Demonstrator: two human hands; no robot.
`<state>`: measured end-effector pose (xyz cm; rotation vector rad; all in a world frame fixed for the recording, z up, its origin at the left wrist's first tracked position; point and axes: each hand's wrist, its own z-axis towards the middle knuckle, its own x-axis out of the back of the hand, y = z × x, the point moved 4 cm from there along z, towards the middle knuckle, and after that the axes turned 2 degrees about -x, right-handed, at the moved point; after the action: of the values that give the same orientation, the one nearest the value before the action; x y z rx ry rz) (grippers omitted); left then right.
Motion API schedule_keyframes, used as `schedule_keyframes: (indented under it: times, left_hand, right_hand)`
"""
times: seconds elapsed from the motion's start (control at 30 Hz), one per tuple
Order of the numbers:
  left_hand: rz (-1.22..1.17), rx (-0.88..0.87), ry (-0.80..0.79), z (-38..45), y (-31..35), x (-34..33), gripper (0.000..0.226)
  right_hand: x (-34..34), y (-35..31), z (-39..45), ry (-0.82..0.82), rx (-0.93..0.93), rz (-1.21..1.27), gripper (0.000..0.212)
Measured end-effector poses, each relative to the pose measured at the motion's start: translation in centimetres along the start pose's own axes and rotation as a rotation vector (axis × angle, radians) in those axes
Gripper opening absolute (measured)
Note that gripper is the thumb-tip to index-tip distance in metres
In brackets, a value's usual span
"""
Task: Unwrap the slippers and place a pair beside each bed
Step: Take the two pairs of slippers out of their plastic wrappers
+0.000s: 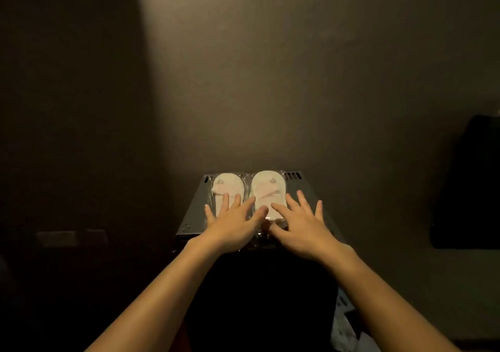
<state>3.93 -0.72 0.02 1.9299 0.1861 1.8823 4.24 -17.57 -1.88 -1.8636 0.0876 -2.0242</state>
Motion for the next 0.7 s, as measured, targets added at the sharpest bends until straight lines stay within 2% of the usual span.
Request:
schedule_keyframes:
  times: [0.13,0.3,0.47,0.6,0.67,0.7]
  left_hand:
    - [0.004,0.019,-0.081,1.1,-0.8,-0.5,0.077]
    - [0.015,0.022,-0.111,2.3,-1.4,0.2,0.069]
    - [-0.009,0.016,-0.151,2.4,-2.8,-1.5,0.067]
    - [-0.041,-0.001,-0.173,1.8,-3.6,-3.0,0.064]
    - [-0.079,-0.013,-0.105,1.6,-3.6,-2.6,0.061]
    - [-0.115,-0.031,-0.001,1.4,-3.5,-2.1,0.057]
  right_hand:
    - [-1.2,-0.1,1.5,-0.010,0.015,-0.058,0.078]
    - [-2.0,-1.1,2.8,-0.007,0.020,-0.105,0.087]
    - [-2.8,-0.6,2.7,0.139,0.026,-0.048,0.062]
    - [-3.7,0.5,2.3,0.200,0.023,0.041,0.055]
    - [-3.8,0.6,2.2,0.228,0.029,0.086,0.052]
    - [-3.6,0.5,2.1,0.263,0.038,0.120,0.050]
